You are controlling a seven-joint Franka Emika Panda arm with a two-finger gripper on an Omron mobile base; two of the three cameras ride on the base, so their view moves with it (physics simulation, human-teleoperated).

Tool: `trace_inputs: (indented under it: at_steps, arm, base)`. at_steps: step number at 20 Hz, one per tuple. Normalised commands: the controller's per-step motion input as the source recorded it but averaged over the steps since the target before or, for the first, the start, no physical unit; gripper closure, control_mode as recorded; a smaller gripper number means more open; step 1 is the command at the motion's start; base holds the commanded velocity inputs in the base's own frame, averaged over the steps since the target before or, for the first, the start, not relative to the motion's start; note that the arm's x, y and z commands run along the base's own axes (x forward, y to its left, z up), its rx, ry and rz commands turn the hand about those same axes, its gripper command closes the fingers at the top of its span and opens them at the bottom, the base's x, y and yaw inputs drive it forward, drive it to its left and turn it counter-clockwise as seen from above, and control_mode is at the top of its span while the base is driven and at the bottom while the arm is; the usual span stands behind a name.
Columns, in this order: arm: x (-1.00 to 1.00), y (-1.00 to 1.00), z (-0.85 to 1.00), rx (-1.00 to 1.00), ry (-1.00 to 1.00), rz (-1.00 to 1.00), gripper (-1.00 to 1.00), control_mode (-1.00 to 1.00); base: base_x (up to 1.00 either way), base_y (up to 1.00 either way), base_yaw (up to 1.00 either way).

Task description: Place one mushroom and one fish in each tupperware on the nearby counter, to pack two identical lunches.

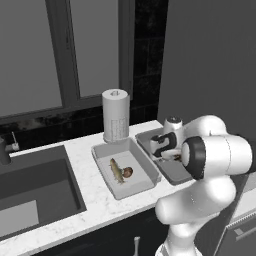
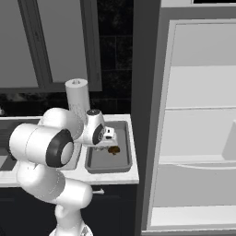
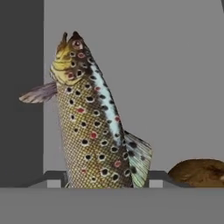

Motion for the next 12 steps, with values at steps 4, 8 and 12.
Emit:
trace_inputs:
  at_steps: [4,8,12]
  arm:
    - [0.25,0.00,-0.01,0.00,-0.01,0.00,-1.00,-1.00]
    - [-0.27,0.00,0.41,0.00,-0.11,0.00,-1.00,-1.00]
    - [-0.88,0.03,0.82,-0.01,-0.22,0.00,-1.00,-1.00]
  base:
    - [0.00,0.00,0.00]
    - [0.00,0.00,0.00]
    - [0.00,0.00,0.00]
